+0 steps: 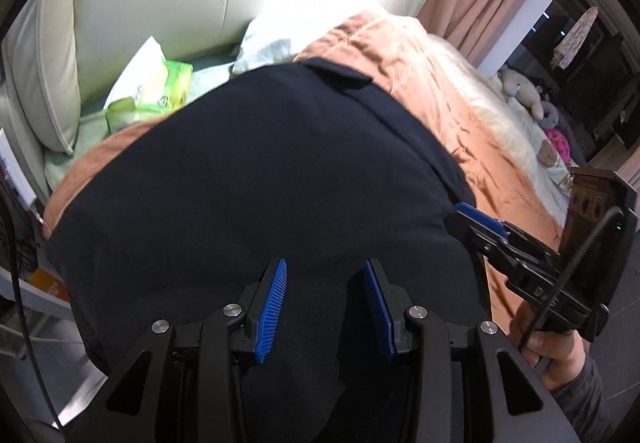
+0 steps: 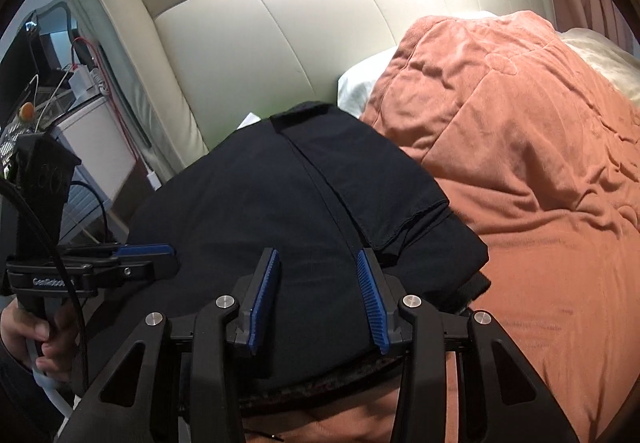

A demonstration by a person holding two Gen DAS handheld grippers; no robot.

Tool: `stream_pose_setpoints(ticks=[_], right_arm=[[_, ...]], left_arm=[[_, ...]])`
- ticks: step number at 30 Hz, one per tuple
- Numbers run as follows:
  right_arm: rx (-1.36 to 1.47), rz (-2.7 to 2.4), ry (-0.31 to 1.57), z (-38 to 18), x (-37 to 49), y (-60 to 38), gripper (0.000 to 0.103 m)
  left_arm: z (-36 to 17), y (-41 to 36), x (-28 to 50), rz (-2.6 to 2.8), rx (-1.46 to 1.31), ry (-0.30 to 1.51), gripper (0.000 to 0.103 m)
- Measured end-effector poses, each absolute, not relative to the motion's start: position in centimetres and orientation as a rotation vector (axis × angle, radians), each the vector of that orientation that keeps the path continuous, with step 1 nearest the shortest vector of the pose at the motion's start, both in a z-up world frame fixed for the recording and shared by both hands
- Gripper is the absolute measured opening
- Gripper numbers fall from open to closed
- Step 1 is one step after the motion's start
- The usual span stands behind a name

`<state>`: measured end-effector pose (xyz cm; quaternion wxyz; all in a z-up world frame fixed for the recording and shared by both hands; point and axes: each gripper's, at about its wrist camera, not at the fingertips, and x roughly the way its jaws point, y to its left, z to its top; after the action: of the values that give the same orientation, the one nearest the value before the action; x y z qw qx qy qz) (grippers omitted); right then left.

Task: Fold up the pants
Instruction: 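Lower the folded pants onto the duvet beside the headboard with both tools, then open both tools and release the folded pants, pulling back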

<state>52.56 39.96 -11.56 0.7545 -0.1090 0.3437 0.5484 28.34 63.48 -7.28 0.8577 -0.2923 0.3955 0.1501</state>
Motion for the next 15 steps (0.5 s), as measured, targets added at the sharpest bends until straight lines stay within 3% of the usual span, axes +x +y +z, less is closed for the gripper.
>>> stream_pose_setpoints(ticks=[15], right_arm=[[-0.282, 1.103, 0.824, -8.5, 50.2, 34.4, 0.036]], left_arm=[[-4.2, 58.5, 25.0, 0.342, -0.574, 0.812, 0.043]])
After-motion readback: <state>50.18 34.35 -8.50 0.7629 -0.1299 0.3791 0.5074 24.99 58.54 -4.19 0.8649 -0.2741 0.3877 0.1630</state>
